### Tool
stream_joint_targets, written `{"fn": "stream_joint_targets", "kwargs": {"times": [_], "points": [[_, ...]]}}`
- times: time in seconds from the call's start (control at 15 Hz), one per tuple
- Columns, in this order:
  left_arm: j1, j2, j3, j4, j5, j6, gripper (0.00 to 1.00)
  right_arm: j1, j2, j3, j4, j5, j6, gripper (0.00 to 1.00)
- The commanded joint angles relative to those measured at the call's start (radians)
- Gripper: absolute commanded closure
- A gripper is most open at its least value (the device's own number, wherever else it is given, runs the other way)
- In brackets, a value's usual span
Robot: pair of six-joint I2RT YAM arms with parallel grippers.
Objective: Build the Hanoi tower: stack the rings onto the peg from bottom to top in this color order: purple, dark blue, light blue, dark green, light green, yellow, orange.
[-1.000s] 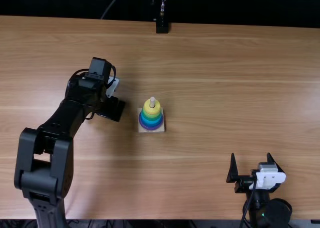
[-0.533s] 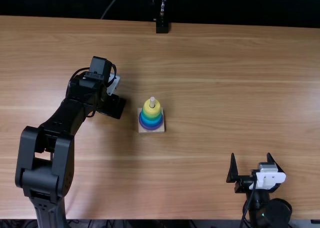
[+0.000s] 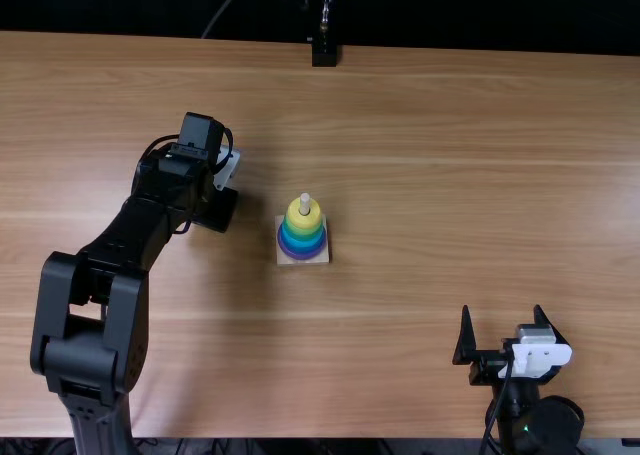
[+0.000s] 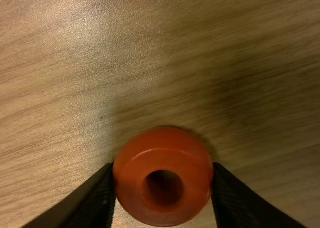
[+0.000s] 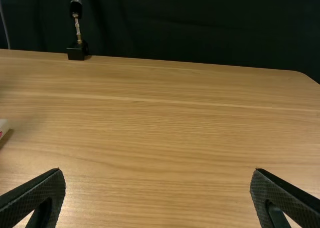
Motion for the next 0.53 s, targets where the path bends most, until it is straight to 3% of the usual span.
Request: {"fn": "stream_joint_targets", "kwargs": {"times": [0.0,0.47], "points": [[0.010,0.015,0.055,-0.001,0.006,0.003,1.00,-0.004,-0.019,-0.049,-0.069,0.009,-0.003,0.00],[0.004,-0.056,0.273,-0.228,0.015,0.003,1.00,-0.004,-0.019,-0.049,-0.069,0.009,-0.003,0.00]]}}
